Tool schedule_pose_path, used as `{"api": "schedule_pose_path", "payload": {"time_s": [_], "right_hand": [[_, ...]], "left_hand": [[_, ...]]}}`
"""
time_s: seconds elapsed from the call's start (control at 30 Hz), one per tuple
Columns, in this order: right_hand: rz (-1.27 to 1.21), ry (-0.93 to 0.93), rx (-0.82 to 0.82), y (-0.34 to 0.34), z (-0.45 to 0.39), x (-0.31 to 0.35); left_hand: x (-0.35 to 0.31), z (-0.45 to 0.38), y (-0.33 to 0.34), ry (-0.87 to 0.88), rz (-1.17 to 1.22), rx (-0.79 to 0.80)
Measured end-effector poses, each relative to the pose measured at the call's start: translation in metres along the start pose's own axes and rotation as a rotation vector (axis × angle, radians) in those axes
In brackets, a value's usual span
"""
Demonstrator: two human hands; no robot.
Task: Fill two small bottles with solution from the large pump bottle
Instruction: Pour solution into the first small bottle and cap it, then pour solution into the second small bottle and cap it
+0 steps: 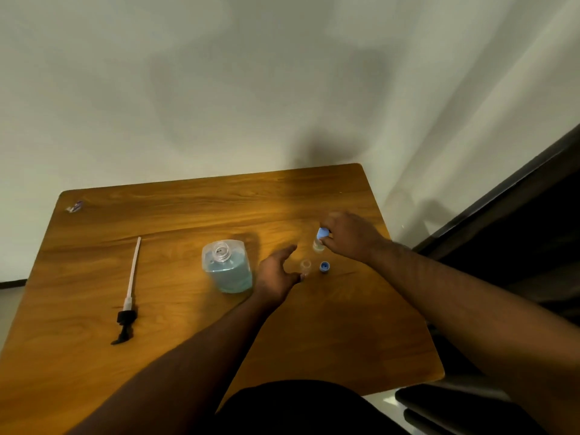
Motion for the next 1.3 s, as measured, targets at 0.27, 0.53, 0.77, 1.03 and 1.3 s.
{"api": "schedule_pose_path", "payload": {"time_s": [0.27, 0.53, 0.77, 1.03, 1.3], "right_hand": [[-0.059, 0.06, 0.038, 0.033, -0.01, -0.015], [-0.116, 0.145, 0.135, 0.062, -0.012, -0.022], [-0.054, 0.184, 0.092, 0.055, 0.0, -0.024], [-0.239, 0.083, -0.217, 0.033, 0.001, 0.018], [-0.698, -0.036, -0.073, 0.058, -0.035, 0.124]], "left_hand": [[0.009, -0.024, 0.015, -0.014, -0.118, 0.016], [0.012, -0.04, 0.03, -0.031, -0.138, 0.013], [0.017, -0.037, 0.031, 0.004, -0.134, -0.029], [0.002, 0.029, -0.017, 0.16, 0.162, -0.12], [0.019, 0.105, -0.117, 0.275, 0.403, -0.233]]}}
Point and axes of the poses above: each hand's wrist, its own z-axis away from the middle knuckle, its own y-axis out of the palm, x = y × z, the point moved 1 cm from there along -z, towards the middle knuckle, and after that the axes turned 14 degrees about -y, right-handed, at the moved point
